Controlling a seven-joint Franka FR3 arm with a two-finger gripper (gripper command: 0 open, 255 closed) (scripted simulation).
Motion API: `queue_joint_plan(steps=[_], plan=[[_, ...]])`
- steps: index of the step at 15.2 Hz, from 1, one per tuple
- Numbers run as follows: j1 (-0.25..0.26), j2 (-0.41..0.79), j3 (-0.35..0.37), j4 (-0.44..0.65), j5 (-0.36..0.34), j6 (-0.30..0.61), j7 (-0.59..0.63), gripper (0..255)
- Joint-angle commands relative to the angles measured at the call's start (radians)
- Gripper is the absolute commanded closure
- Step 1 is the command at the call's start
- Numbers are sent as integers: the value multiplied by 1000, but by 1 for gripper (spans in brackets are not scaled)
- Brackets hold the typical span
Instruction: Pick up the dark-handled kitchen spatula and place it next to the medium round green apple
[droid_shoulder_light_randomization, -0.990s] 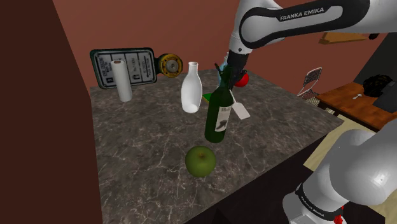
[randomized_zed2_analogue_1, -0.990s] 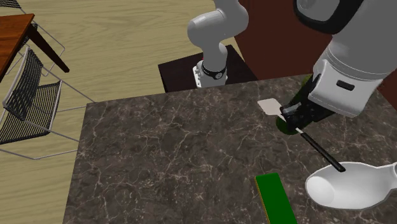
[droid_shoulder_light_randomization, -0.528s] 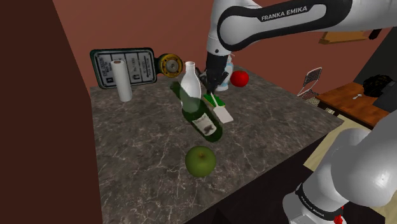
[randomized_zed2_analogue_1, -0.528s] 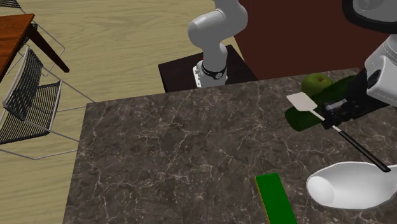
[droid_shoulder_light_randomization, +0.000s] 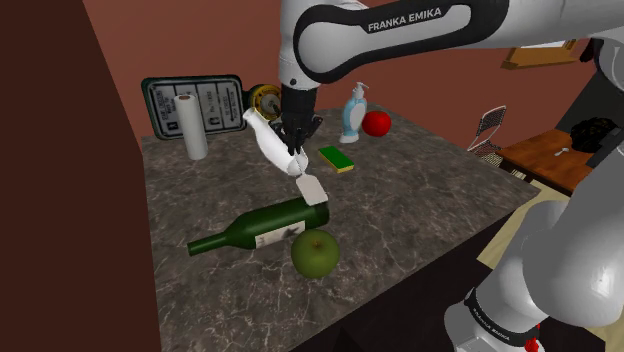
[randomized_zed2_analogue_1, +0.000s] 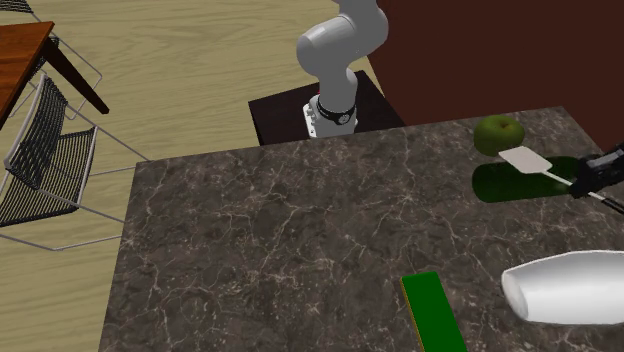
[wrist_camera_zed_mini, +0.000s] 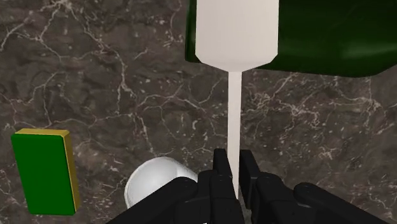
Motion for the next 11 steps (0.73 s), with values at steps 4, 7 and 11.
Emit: queue_joint_plan(steps=[4,7,11], plan=[[29,82,31,68,-15,12,67,255],[29,89,31,35,-16,51,69,255],[30,101,31,-4,-20,102,73,255]])
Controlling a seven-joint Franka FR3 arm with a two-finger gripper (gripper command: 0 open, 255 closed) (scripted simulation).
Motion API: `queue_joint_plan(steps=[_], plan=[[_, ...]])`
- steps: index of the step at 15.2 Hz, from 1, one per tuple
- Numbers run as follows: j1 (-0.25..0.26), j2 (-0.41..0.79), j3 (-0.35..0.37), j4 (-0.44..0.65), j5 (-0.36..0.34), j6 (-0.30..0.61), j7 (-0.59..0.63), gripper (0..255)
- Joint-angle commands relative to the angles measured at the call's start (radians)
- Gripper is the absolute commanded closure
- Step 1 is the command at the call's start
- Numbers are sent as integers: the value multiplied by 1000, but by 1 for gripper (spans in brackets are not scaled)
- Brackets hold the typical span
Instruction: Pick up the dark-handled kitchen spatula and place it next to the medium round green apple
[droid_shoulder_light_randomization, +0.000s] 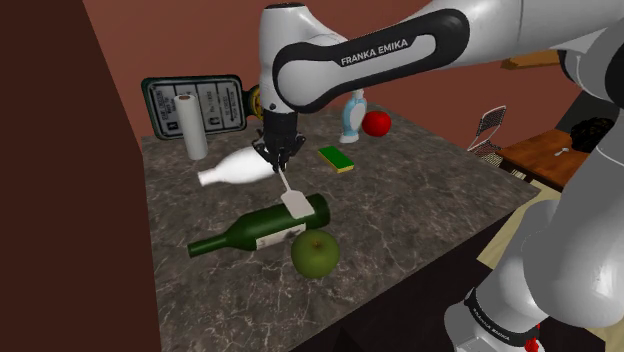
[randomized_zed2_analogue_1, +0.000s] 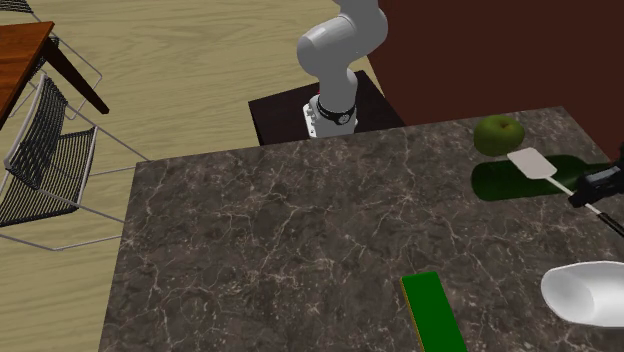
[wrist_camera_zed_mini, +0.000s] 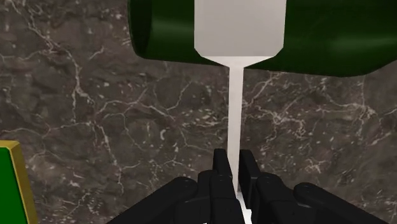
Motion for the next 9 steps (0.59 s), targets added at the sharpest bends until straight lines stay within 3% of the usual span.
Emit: queue_joint_plan(steps=[1,9], plan=[[0,5,0,-18,-2,23,1,255],[1,41,-1,-84,-11,125,11,255]])
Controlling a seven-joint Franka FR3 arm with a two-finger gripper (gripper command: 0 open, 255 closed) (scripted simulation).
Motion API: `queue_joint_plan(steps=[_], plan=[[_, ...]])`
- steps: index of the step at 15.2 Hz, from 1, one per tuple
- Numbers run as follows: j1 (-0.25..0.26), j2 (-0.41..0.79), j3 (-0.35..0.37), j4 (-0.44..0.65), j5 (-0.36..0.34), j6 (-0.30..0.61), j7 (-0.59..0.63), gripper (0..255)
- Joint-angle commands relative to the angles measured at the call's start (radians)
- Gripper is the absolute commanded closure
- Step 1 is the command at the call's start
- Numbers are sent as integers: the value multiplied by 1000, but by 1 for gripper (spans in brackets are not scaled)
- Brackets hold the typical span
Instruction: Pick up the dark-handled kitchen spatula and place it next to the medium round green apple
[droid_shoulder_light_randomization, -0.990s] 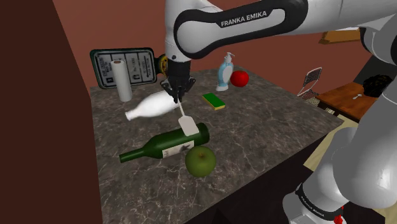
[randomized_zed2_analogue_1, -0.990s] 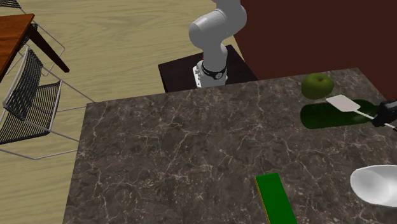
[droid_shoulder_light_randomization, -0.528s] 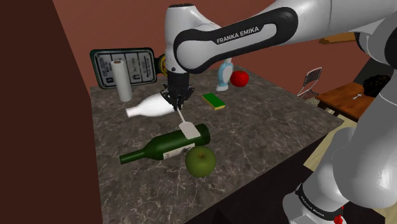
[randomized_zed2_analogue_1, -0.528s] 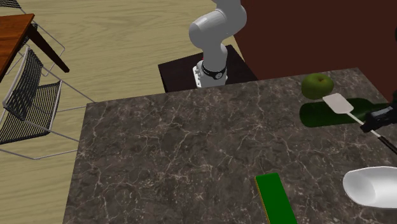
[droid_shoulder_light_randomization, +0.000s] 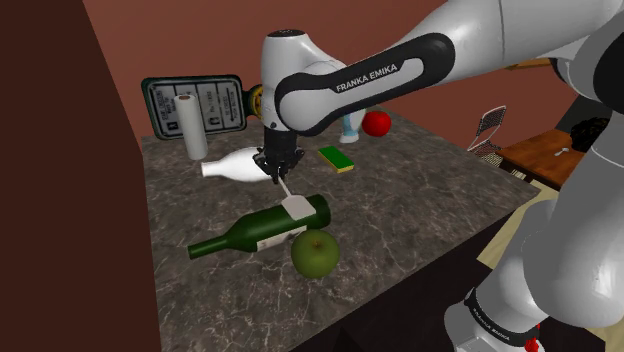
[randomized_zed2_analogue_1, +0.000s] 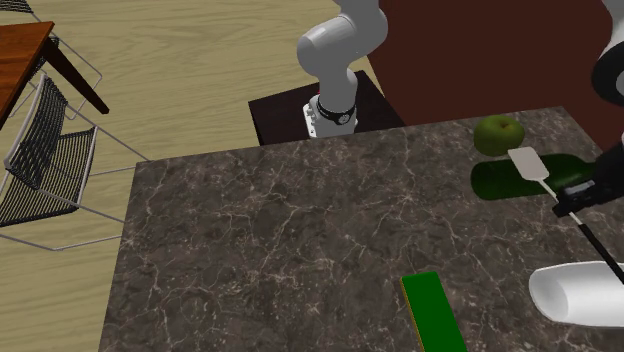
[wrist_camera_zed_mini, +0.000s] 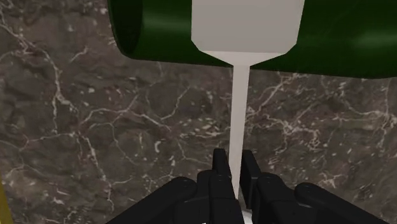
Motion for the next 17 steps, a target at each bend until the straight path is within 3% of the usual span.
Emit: queue_joint_plan(steps=[1,10,11,17], plan=[[1,21,1,-17,-2,25,3,255],[3,59,-1,-65,-14,114,15,255],[3,59,-1,-65,-14,114,15,0],[27,-127,19,-117,-32,31,75,0]])
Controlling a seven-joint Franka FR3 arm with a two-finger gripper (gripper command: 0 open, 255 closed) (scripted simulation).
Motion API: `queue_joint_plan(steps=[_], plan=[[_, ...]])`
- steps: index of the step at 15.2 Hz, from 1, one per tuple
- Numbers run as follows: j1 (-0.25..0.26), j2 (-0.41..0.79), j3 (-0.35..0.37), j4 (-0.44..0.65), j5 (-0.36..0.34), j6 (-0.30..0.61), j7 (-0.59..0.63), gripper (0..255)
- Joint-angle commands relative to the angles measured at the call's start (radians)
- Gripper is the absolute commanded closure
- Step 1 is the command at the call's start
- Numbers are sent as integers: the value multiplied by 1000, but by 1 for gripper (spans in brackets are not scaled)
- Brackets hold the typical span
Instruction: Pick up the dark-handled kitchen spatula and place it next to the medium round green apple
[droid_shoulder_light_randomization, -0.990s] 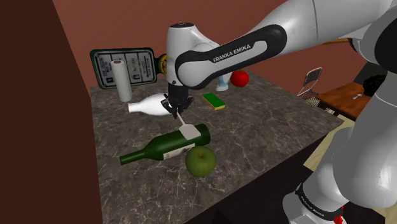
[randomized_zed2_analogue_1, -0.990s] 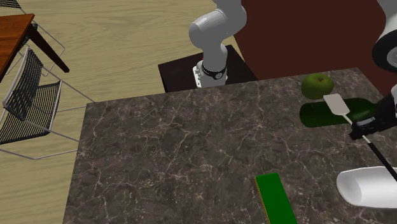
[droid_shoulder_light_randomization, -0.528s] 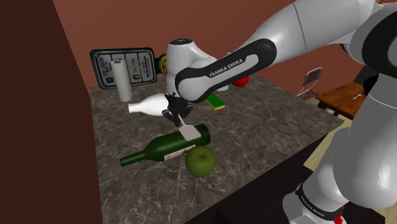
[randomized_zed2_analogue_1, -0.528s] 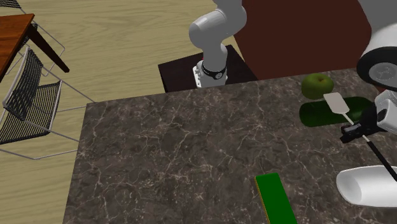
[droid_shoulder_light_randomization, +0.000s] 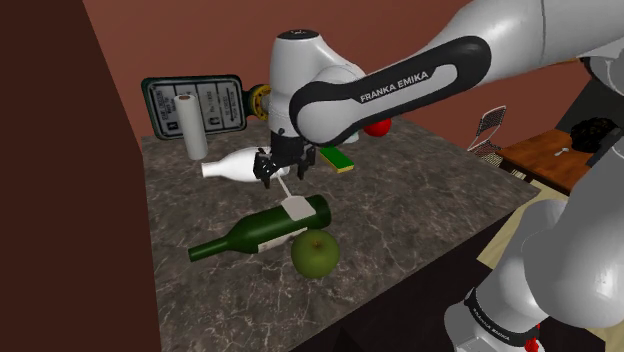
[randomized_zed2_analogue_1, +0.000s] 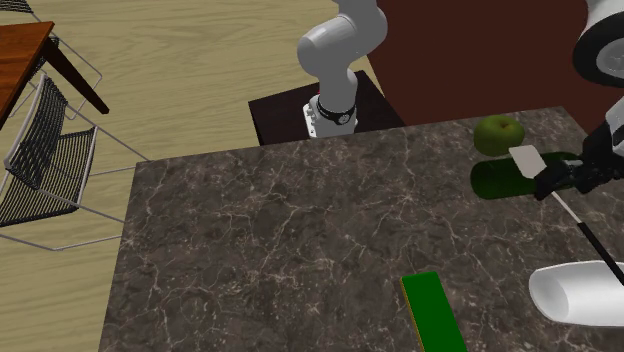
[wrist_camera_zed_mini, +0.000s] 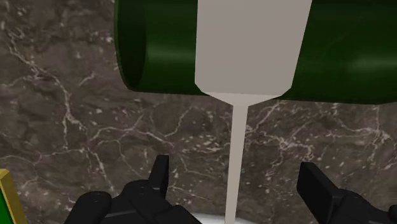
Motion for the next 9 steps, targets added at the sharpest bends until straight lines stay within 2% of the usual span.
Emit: queue_joint_plan(steps=[1,2,9], plan=[[9,-52,9,-3,-7,-33,23,0],[11,-71,12,-6,-9,-43,29,0],[7,-24,10,-50,-25,46,39,0]])
